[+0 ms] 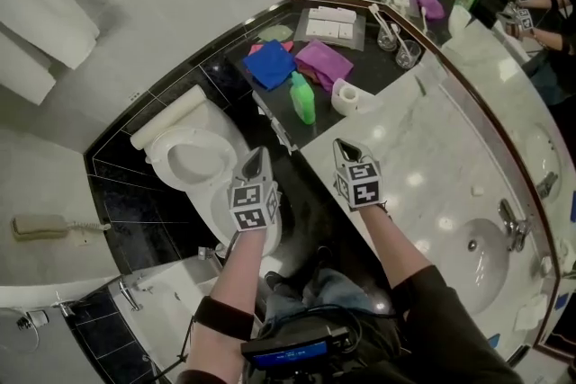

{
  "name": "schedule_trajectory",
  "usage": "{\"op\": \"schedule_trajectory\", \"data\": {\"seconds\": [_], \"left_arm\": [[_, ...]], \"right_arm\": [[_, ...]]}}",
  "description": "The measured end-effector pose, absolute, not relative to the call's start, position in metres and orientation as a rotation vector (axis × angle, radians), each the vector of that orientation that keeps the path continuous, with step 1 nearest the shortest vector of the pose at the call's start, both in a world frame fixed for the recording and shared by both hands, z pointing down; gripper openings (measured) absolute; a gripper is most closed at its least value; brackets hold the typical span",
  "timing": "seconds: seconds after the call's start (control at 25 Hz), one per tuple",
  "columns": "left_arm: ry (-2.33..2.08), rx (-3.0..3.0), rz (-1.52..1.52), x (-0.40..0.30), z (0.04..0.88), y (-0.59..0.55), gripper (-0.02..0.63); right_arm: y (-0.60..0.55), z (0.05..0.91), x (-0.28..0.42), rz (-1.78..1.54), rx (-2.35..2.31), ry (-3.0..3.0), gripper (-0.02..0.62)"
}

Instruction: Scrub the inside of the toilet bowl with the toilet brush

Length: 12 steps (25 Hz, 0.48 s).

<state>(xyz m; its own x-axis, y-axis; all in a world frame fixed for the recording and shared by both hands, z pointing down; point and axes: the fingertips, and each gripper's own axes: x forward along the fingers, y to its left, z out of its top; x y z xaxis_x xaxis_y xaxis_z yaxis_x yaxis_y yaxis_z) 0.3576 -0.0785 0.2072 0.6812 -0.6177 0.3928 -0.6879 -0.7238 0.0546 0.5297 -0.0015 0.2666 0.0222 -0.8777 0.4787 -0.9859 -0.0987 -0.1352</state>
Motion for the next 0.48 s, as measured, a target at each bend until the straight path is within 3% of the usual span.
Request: {"op": "schedule_trajectory", "data": {"seconds": [0.48], "left_arm": [[-1.237,2.622,0.507,0.245,0.215,-0.038,0.0]], "right_arm": [[0.015,0.255,0.418,0.52,1.823,-2.125,0.006]]}}
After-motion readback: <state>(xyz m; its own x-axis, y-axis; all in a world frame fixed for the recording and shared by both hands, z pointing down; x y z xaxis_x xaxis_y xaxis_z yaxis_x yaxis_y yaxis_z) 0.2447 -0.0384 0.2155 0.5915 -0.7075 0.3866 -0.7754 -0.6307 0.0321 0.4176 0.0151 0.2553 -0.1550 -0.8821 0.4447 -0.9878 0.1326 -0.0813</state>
